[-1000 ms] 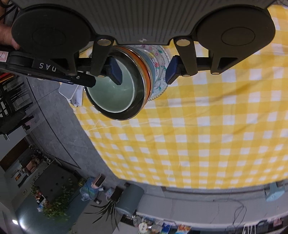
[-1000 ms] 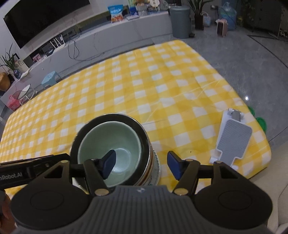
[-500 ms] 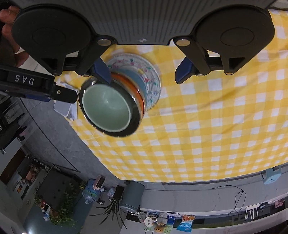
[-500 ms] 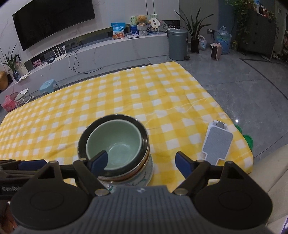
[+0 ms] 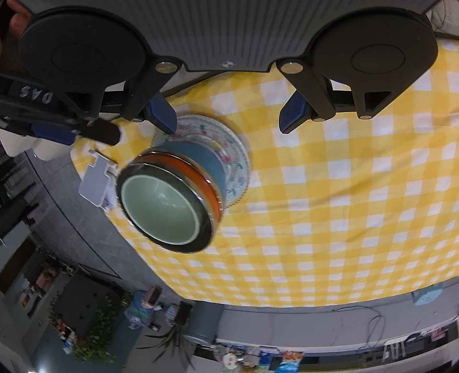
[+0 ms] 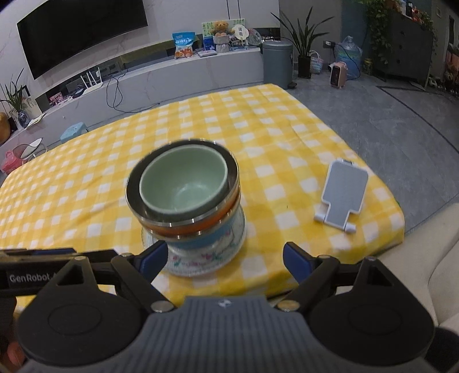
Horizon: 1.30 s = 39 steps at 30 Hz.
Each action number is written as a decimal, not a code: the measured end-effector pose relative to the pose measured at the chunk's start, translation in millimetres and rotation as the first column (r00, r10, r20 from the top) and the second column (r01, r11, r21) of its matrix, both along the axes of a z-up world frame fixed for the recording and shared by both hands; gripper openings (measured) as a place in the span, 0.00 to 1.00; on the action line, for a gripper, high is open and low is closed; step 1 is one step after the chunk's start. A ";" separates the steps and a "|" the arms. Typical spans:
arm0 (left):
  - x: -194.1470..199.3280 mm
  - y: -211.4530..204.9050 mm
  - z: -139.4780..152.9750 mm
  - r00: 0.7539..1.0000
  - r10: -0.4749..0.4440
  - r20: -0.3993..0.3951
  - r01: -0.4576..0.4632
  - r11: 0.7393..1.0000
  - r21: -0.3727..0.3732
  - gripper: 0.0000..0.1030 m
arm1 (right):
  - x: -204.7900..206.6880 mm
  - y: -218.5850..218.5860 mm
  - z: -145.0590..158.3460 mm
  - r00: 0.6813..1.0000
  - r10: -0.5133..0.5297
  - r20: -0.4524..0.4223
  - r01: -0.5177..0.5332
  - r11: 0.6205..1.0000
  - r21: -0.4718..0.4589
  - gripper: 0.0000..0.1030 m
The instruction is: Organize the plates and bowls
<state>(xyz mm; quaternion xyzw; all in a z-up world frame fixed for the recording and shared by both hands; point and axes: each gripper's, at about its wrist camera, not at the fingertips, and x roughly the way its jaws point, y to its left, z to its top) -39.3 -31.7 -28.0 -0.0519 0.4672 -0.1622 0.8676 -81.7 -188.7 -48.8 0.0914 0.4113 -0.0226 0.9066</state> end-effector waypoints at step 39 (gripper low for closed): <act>-4.7 -2.7 -6.0 1.000 0.012 -0.006 -0.012 1.000 0.027 0.92 | -5.5 -1.3 -4.1 1.000 -0.018 0.014 0.018 1.000 -0.008 0.84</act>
